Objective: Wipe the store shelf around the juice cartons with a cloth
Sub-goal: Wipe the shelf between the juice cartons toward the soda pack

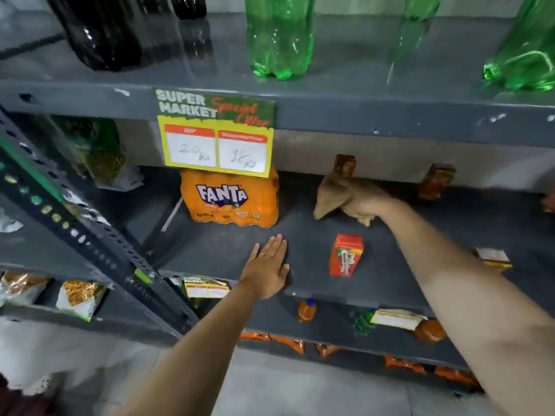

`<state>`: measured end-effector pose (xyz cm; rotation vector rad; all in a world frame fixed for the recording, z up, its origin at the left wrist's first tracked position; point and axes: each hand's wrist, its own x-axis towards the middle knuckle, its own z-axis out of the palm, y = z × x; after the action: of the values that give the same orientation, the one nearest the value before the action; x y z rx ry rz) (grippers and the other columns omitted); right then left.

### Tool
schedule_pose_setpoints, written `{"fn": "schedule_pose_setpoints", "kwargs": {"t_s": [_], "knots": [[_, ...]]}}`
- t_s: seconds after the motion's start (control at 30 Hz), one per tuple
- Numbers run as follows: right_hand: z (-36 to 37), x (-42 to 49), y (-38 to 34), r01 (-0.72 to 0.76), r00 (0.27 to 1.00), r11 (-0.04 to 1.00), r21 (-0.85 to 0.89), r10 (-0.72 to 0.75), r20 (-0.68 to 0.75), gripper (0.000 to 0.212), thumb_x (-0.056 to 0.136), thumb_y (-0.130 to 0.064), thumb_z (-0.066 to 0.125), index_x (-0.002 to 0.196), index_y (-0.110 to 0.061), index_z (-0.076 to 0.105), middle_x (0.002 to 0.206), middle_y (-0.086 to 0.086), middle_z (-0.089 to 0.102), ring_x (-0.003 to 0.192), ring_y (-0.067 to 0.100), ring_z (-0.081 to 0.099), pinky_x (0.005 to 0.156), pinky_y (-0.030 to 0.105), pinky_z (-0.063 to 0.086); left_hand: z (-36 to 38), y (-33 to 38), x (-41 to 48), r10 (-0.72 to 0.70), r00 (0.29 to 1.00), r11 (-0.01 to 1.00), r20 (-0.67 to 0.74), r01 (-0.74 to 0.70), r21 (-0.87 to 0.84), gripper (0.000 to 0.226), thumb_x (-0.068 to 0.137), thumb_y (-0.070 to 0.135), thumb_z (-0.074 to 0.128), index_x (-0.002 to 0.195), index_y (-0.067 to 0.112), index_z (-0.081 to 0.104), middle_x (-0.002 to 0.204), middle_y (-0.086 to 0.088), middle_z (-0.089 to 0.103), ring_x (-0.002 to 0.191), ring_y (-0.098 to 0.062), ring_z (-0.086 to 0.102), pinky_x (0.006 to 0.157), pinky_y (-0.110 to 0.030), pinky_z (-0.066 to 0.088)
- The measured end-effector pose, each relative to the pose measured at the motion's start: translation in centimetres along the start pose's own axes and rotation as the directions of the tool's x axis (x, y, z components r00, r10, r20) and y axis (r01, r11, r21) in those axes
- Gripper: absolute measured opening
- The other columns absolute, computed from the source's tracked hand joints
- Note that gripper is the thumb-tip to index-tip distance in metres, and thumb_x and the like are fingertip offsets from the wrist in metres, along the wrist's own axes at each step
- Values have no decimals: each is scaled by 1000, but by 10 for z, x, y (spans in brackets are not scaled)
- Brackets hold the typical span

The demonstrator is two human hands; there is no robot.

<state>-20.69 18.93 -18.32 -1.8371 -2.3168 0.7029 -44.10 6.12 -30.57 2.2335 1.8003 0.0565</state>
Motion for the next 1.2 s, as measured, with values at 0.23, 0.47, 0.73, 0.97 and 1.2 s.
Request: {"fn": "schedule_pose_setpoints", "kwargs": {"t_s": [0.23,0.47,0.73,0.97,1.2], "knots": [[45,19,30,233,948,929,-289,-151,279,56,92,-30,54,140,-51,35,152,-1,31,133,33,33,107,50,33,9,1,-4,-22,998,998,-65,26,56,58,106,33,23,156,15,-1,164,0,-4,149,-13,-8,118,-34,-10],[54,-41,77,75,994,930,-359,-42,101,73,90,-2,45,142,-51,34,159,-1,20,138,31,25,109,42,30,18,-1,-2,-29,996,994,-89,38,104,57,106,34,19,155,15,-1,164,2,-6,149,-11,-8,118,-32,-11],[78,-135,78,-227,974,892,-392,217,-72,59,94,-11,33,142,-45,36,150,4,31,129,35,33,98,49,44,25,-2,0,-21,991,995,-135,34,95,57,105,34,19,155,13,1,164,0,-3,149,-12,-6,120,-34,-8],[74,-197,55,-218,951,923,-316,274,142,38,93,-23,42,125,-34,59,122,2,61,105,24,60,83,36,51,26,-3,0,-16,988,995,-153,31,98,57,105,35,18,155,13,2,164,1,-1,149,-12,-5,120,-35,-7],[-55,-104,66,-348,924,927,138,364,-113,25,90,-33,56,91,-12,69,85,9,71,78,26,69,66,31,53,24,-2,-1,-22,992,993,-127,36,116,58,105,37,14,154,13,-3,164,1,-6,149,-12,-9,120,-36,-8]]}}
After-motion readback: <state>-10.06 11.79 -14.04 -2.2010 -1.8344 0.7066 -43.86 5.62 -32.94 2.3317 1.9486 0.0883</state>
